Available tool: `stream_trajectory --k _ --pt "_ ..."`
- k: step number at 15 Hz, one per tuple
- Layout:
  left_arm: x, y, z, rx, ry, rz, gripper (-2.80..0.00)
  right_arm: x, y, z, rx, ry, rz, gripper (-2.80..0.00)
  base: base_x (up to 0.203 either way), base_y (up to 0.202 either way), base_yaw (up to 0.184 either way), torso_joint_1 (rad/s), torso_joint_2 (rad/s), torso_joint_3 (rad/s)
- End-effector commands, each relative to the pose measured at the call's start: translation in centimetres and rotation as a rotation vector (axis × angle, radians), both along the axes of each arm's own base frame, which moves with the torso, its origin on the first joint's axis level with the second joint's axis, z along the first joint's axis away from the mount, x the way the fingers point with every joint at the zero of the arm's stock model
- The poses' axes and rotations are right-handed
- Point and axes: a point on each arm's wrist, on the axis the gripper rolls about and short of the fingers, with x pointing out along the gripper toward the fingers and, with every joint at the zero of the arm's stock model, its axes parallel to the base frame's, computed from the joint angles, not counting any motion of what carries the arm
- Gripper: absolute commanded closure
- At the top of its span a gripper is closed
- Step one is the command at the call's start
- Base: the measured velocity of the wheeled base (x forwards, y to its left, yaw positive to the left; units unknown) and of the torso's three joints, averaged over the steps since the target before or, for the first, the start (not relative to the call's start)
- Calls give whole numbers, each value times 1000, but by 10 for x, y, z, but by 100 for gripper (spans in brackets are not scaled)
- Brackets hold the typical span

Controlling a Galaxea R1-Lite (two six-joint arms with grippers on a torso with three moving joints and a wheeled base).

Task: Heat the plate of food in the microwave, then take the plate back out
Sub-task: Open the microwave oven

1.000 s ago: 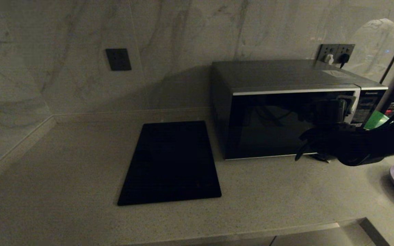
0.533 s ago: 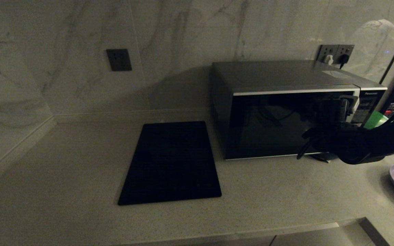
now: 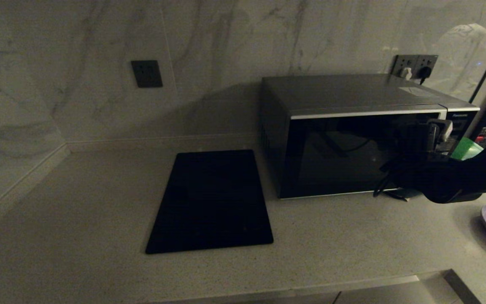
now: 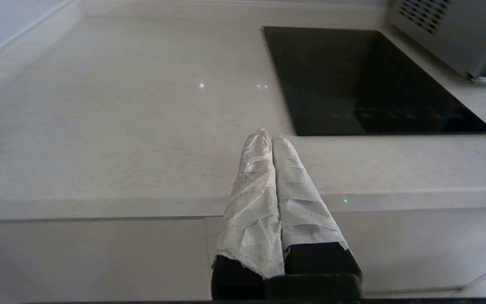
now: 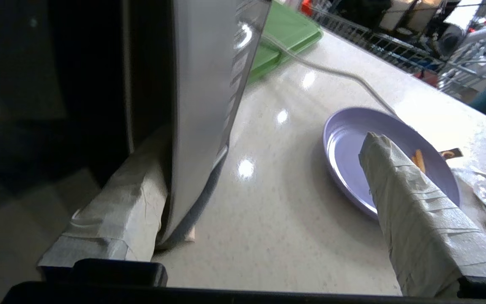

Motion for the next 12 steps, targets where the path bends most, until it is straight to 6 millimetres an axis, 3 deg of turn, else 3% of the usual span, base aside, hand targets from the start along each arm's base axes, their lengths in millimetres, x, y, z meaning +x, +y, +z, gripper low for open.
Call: stream_trajectory --k 1,6,7,12 --pt "0 0 0 0 0 1 0 -3 1 -2 -3 11 -4 -280 0 0 0 0 0 0" --pt "0 0 0 0 0 1 0 -3 1 -1 -2 10 -2 -280 0 0 0 0 0 0" --pt "0 0 0 0 0 1 0 -3 1 -2 -1 13 3 0 0 0 0 0 0 0" --pt "0 0 0 0 0 1 0 -2 3 0 1 10 19 0 0 0 0 0 0 0"
